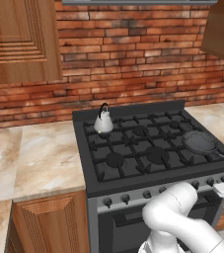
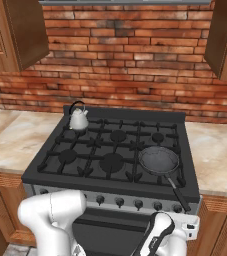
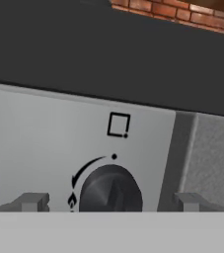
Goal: Pick the pan from the cabinet and place it on the stove. Then turn on the stove burner for the pan.
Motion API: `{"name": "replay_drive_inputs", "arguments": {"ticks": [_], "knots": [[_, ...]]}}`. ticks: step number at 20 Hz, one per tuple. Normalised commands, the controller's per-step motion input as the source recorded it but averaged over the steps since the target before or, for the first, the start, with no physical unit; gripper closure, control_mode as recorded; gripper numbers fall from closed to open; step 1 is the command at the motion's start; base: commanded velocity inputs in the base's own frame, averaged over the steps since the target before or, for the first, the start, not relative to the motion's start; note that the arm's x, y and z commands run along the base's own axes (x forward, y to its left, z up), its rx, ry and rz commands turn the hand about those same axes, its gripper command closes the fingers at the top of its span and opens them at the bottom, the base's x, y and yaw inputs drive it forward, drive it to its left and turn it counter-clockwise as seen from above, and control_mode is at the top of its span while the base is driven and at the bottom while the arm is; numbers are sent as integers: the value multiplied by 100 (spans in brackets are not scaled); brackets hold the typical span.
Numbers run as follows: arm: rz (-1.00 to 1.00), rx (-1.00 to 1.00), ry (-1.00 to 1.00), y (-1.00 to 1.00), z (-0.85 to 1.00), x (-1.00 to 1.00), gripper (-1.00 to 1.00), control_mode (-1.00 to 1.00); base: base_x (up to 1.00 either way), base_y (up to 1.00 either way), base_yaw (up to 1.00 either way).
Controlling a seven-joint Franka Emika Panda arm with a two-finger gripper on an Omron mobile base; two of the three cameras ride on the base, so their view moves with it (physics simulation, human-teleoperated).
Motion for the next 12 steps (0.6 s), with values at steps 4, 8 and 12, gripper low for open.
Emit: {"name": "replay_drive_inputs", "arguments": {"ticks": [4, 8, 12], "knots": [[0, 0, -3, 0, 0, 0, -100, -100, 0, 0, 0], [0, 0, -1, 0, 0, 0, -100, -100, 0, 0, 0], [0, 0, 0, 1, -6, 2, -100, -100, 0, 0, 0]]}}
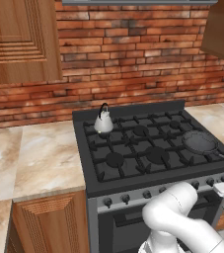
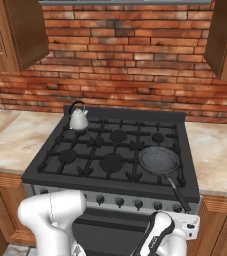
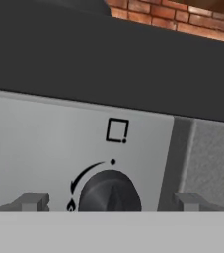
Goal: Pick the pan from the cabinet and place it on the stove. Then turn on the stove burner for the pan.
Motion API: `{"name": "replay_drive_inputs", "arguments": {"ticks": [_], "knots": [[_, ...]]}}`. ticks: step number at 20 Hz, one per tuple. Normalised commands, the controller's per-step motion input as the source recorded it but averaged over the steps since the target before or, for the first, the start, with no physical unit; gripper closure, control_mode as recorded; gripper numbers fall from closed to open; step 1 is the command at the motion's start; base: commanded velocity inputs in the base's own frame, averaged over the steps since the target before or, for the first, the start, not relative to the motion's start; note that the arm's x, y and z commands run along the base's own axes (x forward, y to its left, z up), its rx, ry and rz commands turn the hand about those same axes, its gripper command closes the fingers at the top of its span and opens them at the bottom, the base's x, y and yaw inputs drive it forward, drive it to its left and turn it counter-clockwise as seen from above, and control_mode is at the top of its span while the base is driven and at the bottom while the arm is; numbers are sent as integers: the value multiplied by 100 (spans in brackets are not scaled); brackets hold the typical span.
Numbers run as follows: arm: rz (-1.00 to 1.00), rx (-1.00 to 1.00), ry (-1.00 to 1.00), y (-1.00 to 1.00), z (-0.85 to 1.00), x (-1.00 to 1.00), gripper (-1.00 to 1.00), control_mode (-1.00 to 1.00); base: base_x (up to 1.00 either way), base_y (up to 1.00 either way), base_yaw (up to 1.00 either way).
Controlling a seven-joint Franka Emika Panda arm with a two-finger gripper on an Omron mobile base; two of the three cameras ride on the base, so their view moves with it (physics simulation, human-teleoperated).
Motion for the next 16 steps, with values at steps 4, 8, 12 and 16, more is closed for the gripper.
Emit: {"name": "replay_drive_inputs", "arguments": {"ticks": [4, 8, 12, 16], "knots": [[0, 0, 0, 6, -18, 10, -100, -100, 0, 0, 0], [0, 0, 0, 12, -14, 19, 100, -100, 0, 0, 0], [1, 0, 0, 10, -13, 17, 100, -100, 0, 0, 0], [1, 0, 0, 16, -13, 14, 100, -100, 0, 0, 0]]}}
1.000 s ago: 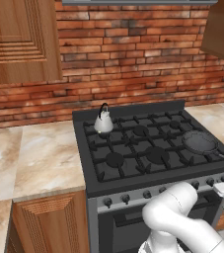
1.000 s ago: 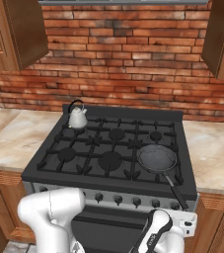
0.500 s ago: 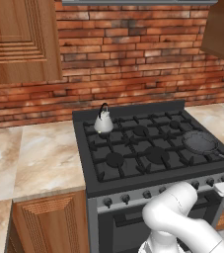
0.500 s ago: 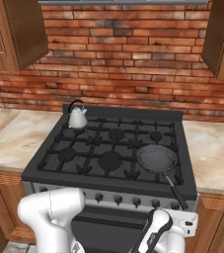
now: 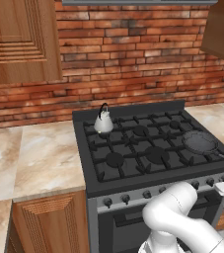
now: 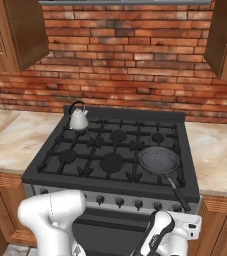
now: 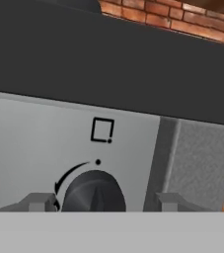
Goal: Pick the pan from the cabinet and place it on the stove. Then turn on the stove burner for the pan.
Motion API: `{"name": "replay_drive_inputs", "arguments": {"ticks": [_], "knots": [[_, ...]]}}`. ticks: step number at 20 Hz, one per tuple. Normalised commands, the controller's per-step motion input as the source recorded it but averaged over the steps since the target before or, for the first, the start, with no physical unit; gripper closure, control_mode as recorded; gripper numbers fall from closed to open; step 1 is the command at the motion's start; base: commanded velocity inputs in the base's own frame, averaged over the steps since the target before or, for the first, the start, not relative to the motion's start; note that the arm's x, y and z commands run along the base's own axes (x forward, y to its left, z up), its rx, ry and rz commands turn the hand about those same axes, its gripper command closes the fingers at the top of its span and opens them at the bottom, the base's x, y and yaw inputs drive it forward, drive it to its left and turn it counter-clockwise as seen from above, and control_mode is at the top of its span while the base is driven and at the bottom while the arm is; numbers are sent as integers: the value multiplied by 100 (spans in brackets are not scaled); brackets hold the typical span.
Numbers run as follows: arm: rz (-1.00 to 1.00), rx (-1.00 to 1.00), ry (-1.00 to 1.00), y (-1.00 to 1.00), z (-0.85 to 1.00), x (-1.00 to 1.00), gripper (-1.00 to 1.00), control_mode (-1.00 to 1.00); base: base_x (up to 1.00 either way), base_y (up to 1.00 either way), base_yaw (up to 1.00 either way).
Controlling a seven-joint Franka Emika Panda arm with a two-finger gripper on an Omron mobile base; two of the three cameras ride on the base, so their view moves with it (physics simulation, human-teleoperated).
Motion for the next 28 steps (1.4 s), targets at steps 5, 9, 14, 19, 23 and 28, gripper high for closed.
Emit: {"name": "replay_drive_inputs", "arguments": {"ticks": [5, 9, 14, 19, 23, 28], "knots": [[1, -1, 0, 31, -16, 0, 100, -100, 0, 0, 0], [1, -5, 0, 37, -20, 0, 100, -100, 0, 0, 0], [2, -5, 0, 28, -14, 0, 100, -100, 0, 0, 0], [4, -3, 0, 11, -6, 0, 100, -100, 0, 0, 0], [0, -8, 2, 0, -2, 0, 100, -100, 0, 0, 0], [0, -2, 0, 0, 0, 0, 100, -100, 0, 0, 0]]}}
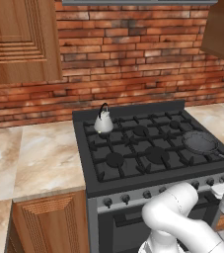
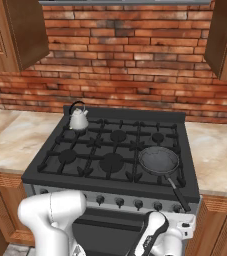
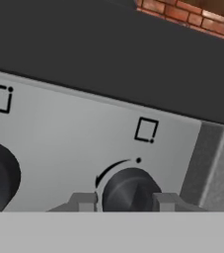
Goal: Pick the pan from the cabinet and place it on the stove. Then turn on the stove burner for the pan.
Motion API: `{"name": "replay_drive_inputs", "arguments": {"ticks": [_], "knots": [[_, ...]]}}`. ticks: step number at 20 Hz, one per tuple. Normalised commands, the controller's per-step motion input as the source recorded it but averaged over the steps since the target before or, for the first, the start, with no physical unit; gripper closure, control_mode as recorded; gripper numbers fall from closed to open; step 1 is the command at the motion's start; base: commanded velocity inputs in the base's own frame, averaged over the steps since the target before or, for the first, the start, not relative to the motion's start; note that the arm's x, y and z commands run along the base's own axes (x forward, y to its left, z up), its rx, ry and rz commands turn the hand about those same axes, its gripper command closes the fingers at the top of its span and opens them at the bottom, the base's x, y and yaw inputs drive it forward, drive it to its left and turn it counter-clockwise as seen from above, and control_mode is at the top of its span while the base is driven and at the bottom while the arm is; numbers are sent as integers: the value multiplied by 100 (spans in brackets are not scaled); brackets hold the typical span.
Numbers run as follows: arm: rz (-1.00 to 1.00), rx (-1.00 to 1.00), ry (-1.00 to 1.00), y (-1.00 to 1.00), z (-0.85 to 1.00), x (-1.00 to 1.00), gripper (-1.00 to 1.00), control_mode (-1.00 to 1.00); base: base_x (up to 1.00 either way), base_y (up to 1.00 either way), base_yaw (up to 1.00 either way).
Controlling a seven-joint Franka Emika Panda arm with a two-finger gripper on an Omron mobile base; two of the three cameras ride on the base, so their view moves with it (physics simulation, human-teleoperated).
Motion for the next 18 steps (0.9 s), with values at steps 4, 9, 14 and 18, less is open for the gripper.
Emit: {"name": "replay_drive_inputs", "arguments": {"ticks": [4, 9, 14, 18], "knots": [[1, -6, 0, 0, 0, 0, 100, -100, 0, 0, 0], [0, -12, -4, 0, 0, 0, 100, -100, 0, 0, 0], [0, -20, -12, 0, 0, -2, 100, -100, 0, 0, 0], [0, -25, -17, 0, 0, -7, 100, -100, 0, 0, 0]]}}
